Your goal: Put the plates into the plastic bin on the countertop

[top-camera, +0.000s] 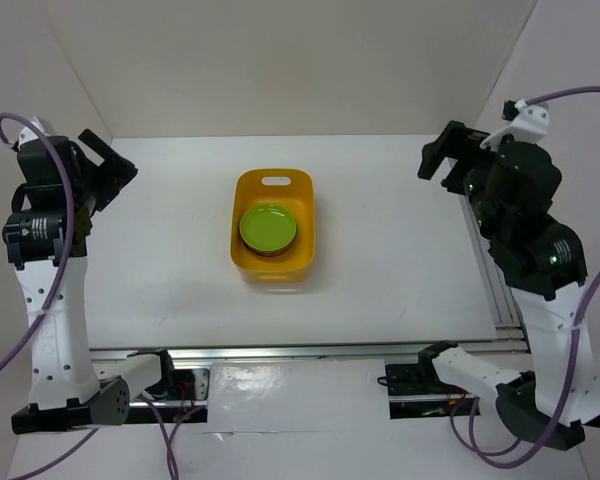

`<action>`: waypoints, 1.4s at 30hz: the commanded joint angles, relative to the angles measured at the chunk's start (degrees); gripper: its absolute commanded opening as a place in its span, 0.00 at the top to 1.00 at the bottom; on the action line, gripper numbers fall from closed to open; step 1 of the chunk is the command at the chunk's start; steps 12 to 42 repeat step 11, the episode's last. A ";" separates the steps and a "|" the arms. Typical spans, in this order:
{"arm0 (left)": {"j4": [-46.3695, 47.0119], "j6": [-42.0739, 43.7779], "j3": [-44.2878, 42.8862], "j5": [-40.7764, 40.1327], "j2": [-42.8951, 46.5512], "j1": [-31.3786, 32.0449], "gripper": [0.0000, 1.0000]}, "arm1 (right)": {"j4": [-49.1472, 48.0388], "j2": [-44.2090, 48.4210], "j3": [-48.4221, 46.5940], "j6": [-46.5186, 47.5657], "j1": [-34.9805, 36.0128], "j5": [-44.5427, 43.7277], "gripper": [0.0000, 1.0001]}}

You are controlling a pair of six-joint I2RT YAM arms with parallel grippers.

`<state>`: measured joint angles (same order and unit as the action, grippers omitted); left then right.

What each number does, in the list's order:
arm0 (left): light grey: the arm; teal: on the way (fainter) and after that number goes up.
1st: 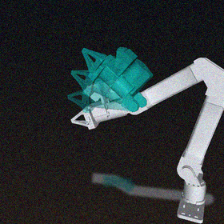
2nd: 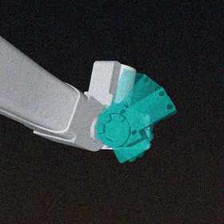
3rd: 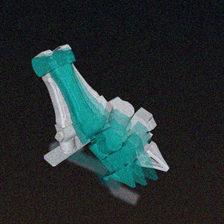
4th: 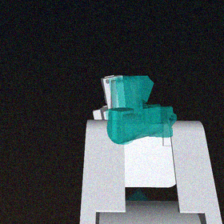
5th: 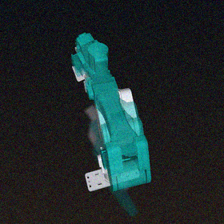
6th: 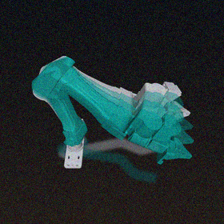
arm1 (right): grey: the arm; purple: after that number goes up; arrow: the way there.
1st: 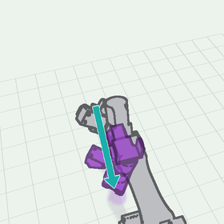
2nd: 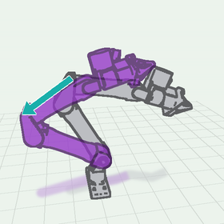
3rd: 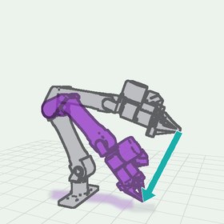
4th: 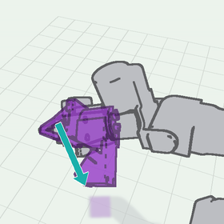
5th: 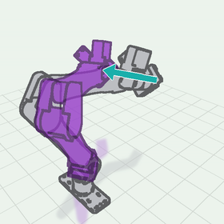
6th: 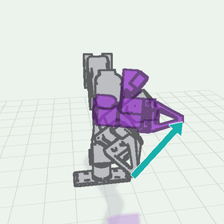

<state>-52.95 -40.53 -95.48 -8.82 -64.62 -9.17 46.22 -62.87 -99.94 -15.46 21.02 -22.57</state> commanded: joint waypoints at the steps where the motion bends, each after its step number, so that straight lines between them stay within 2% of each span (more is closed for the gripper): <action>1: -1.71 0.46 1.00 -4.72 0.63 0.56 0.00 | 6.07 1.78 3.17 0.87 0.25 -2.48 0.00; 9: -1.72 0.98 0.38 -6.21 1.87 1.61 0.00 | 9.68 3.02 1.77 -0.27 0.25 -3.01 0.00; 42: -1.72 0.98 0.38 -6.21 2.48 1.61 0.00 | 9.68 3.02 1.77 -0.27 0.25 -3.01 0.00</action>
